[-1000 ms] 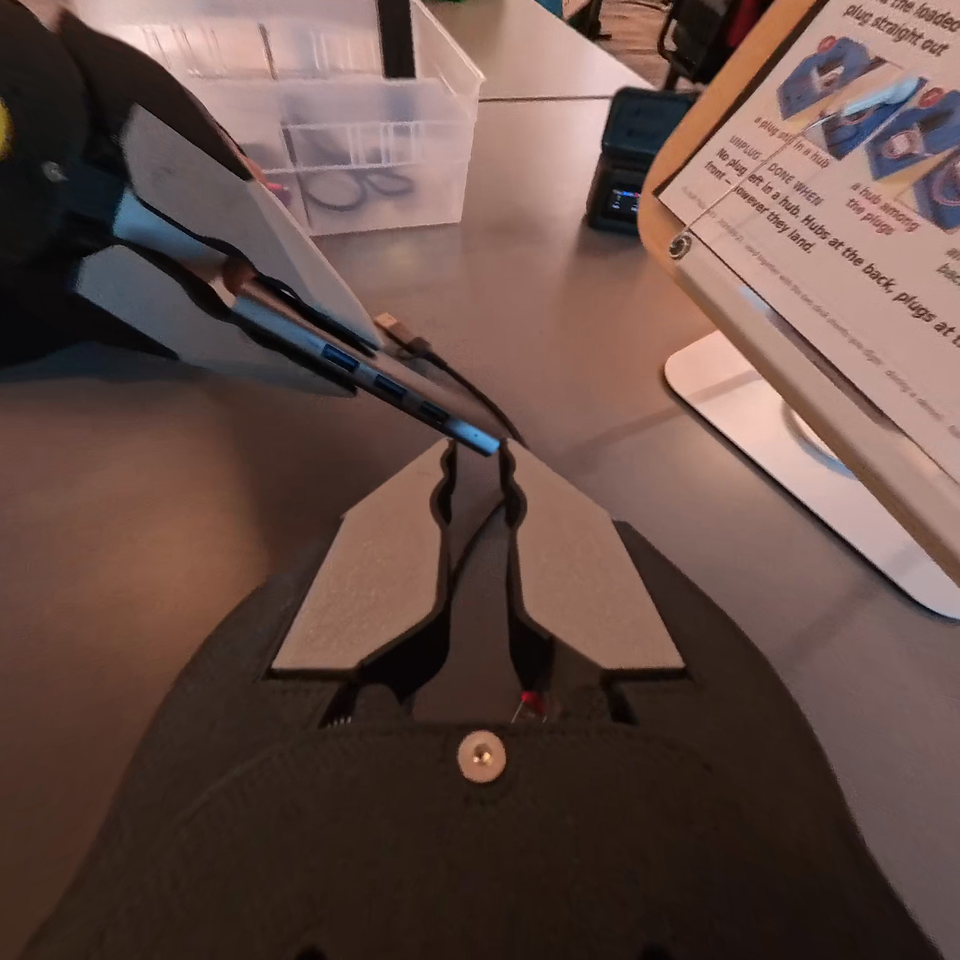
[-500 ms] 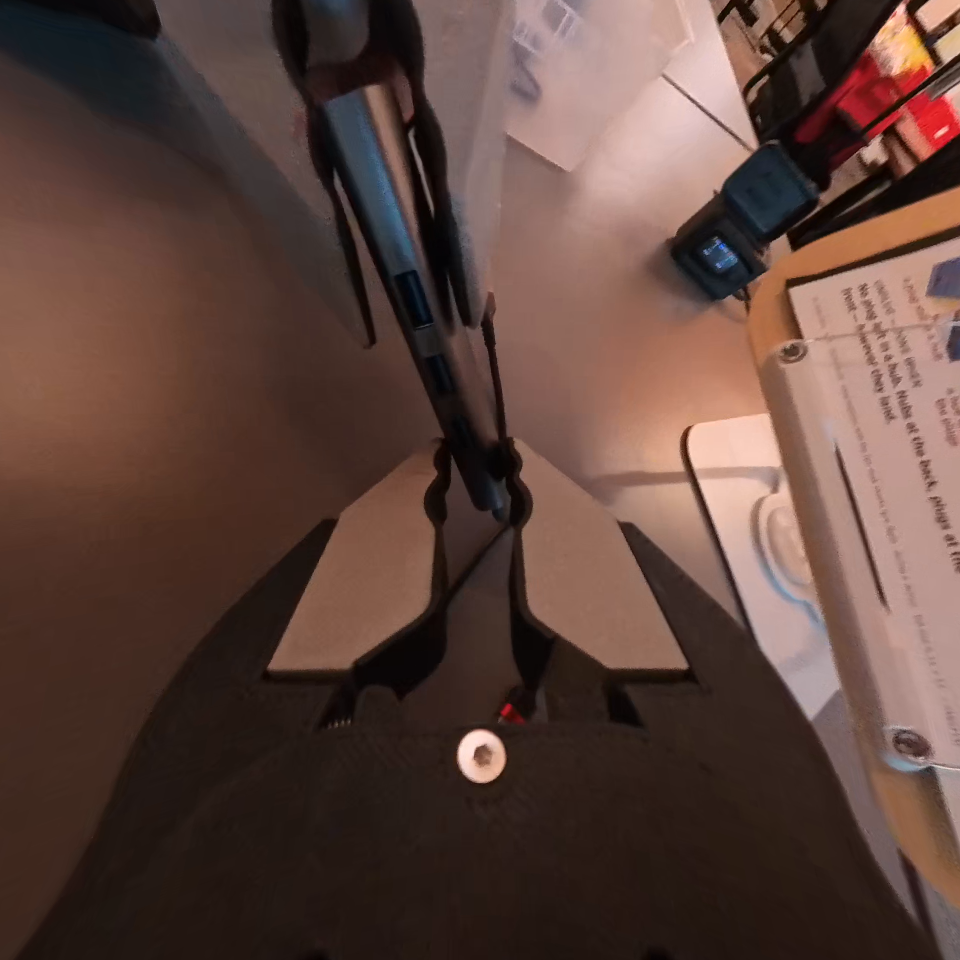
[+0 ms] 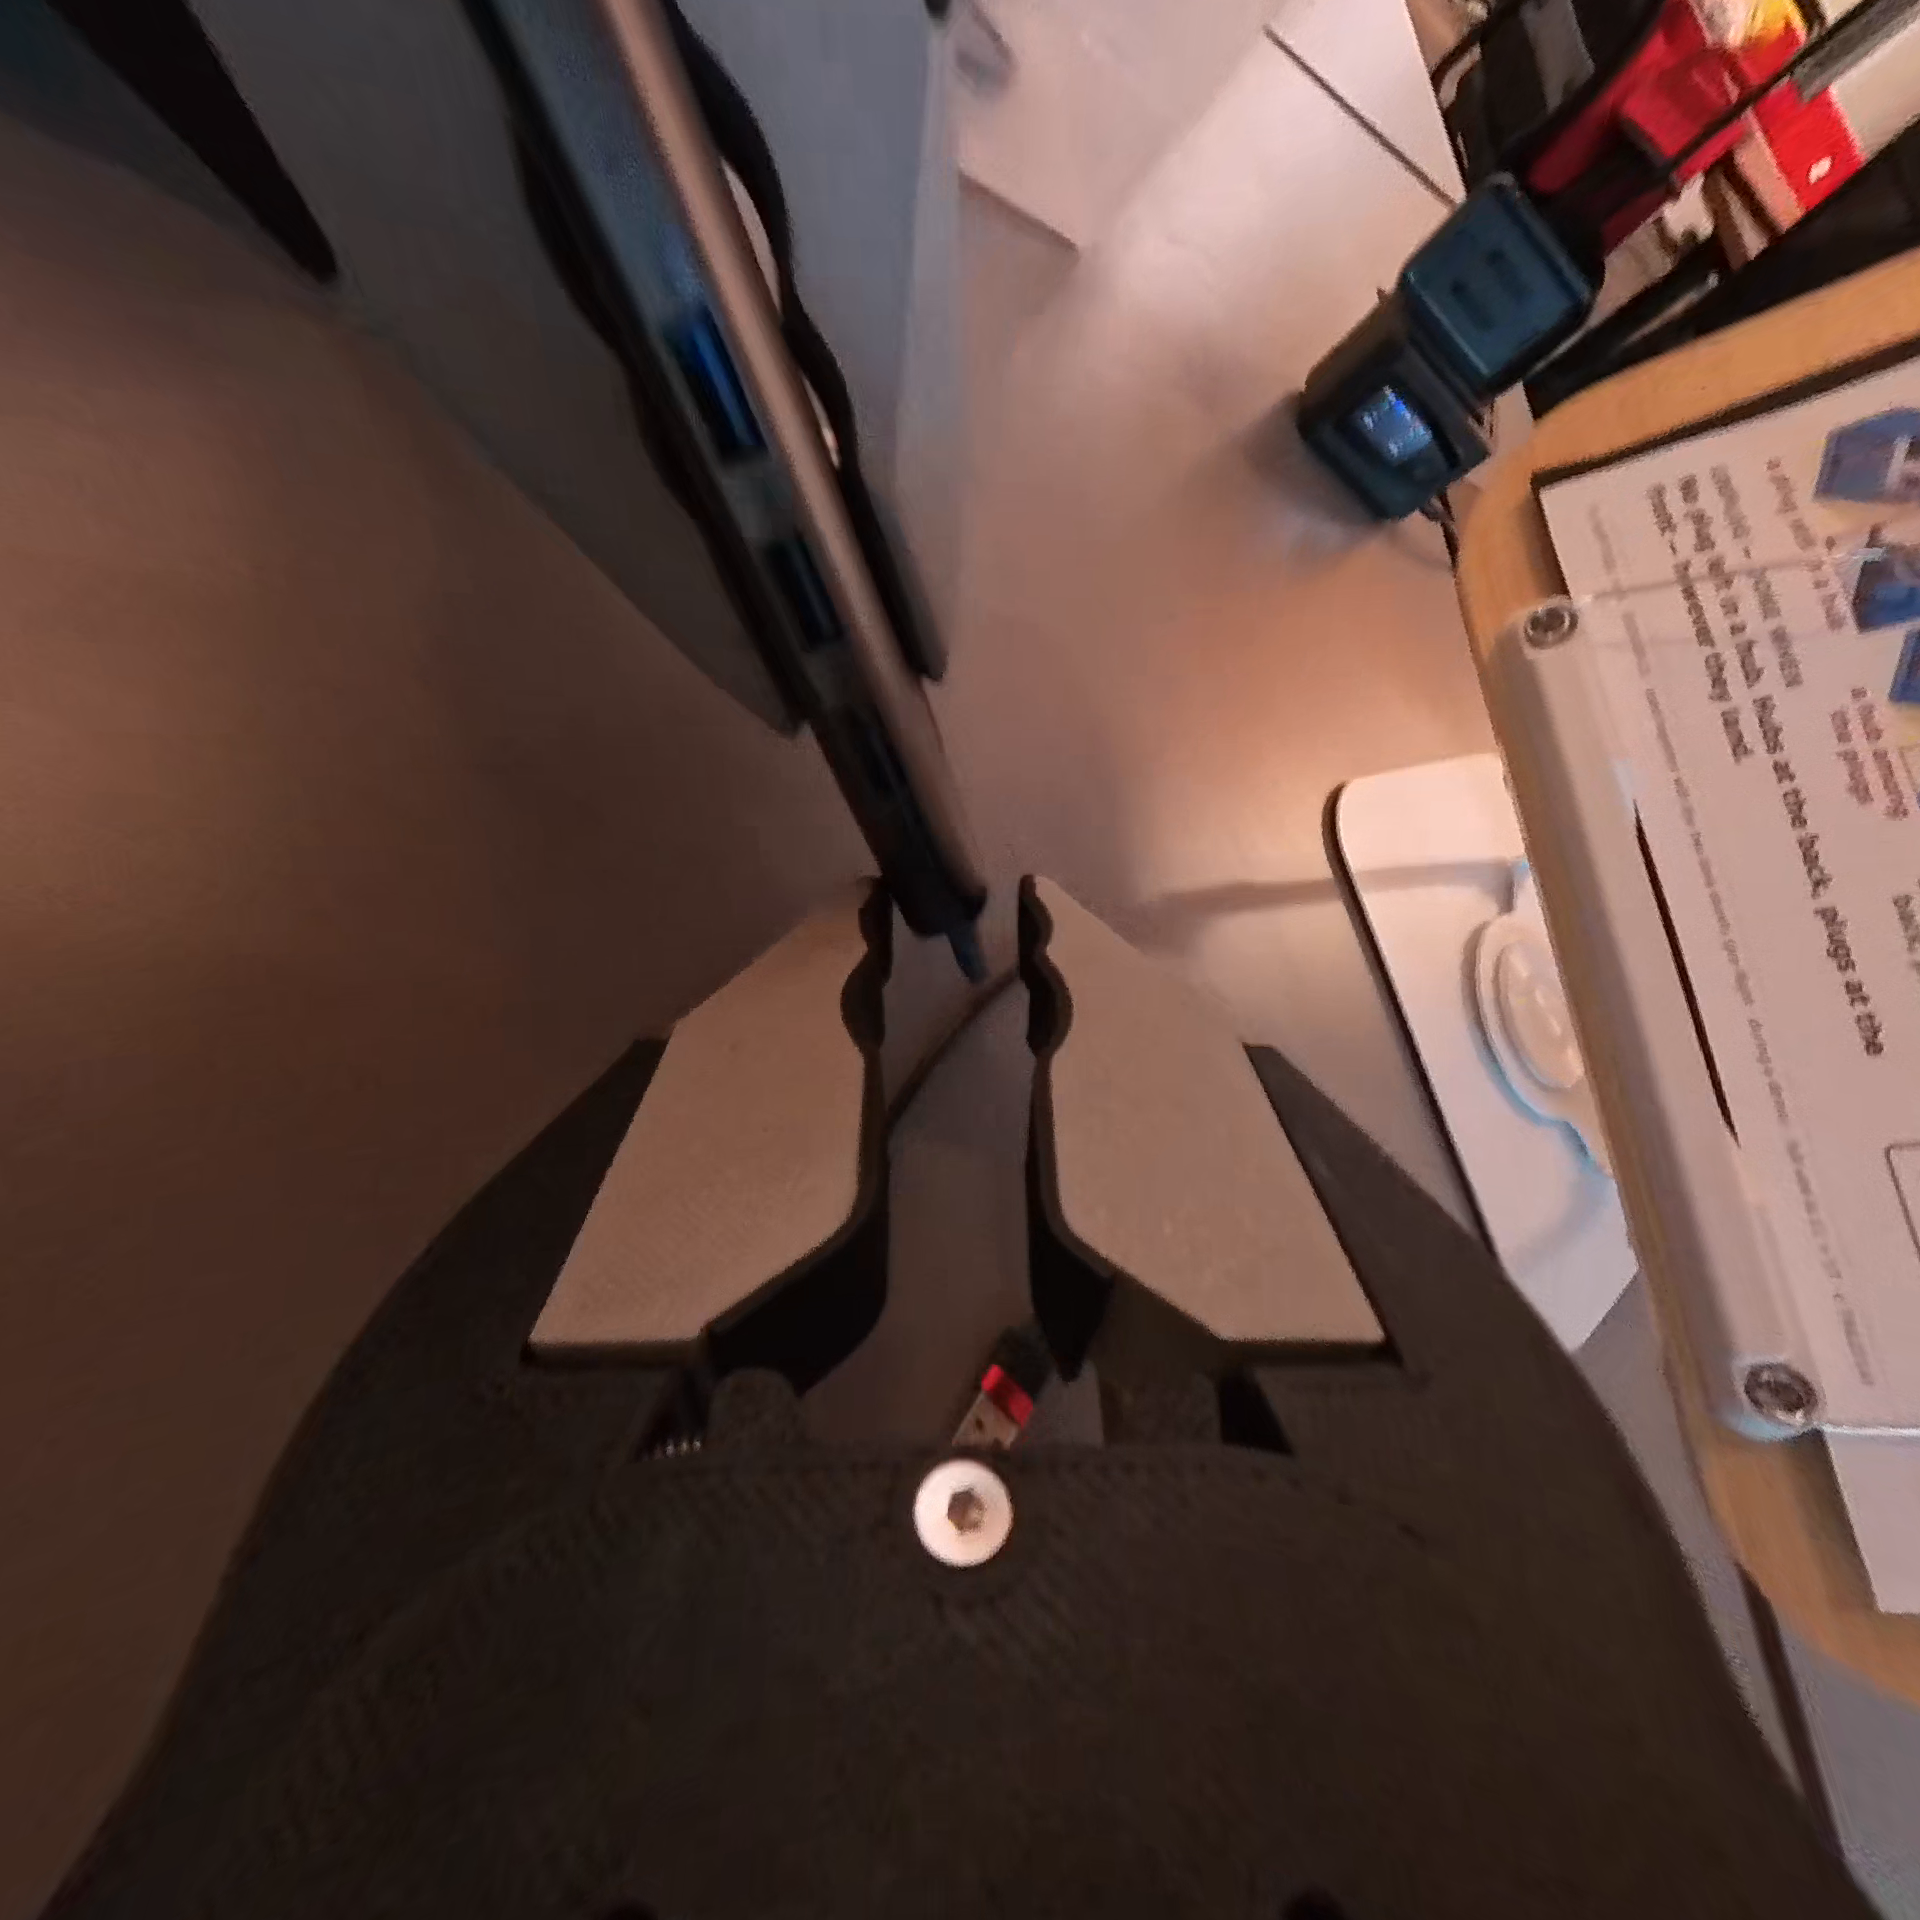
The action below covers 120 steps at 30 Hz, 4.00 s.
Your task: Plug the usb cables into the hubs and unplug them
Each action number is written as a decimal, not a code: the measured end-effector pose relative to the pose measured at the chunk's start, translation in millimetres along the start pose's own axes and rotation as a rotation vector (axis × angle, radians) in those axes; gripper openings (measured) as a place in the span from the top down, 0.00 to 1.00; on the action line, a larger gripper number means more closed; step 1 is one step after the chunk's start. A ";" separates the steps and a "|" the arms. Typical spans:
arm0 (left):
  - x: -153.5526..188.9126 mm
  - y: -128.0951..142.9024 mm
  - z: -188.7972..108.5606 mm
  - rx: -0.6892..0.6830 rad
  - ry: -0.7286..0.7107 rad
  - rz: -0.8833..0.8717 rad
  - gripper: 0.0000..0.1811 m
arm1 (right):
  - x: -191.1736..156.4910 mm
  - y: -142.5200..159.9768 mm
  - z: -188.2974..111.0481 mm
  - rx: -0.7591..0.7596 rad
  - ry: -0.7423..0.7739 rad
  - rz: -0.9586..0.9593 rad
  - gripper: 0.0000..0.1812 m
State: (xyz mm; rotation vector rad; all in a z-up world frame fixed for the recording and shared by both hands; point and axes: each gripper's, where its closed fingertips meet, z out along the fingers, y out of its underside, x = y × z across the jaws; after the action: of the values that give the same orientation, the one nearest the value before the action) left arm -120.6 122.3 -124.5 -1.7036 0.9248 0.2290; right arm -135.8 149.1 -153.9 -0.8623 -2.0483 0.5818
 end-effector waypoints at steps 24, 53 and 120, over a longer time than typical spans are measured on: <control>-46.1 39.6 -5.2 -0.213 -0.288 0.157 0.92 | 60.5 74.1 -35.8 -0.128 0.043 0.646 0.81; -57.5 40.8 -4.1 -0.235 -0.388 0.193 0.91 | 23.4 111.6 -38.3 -0.404 -0.085 0.621 0.93; -30.0 35.5 16.6 -0.244 -0.327 0.326 0.91 | 8.2 -30.8 -35.4 0.075 0.127 -0.045 0.99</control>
State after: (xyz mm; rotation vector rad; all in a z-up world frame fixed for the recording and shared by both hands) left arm -159.8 148.4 -139.0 -1.6597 0.9509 0.8414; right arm -121.4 138.3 -109.8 -0.7875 -1.9140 0.5612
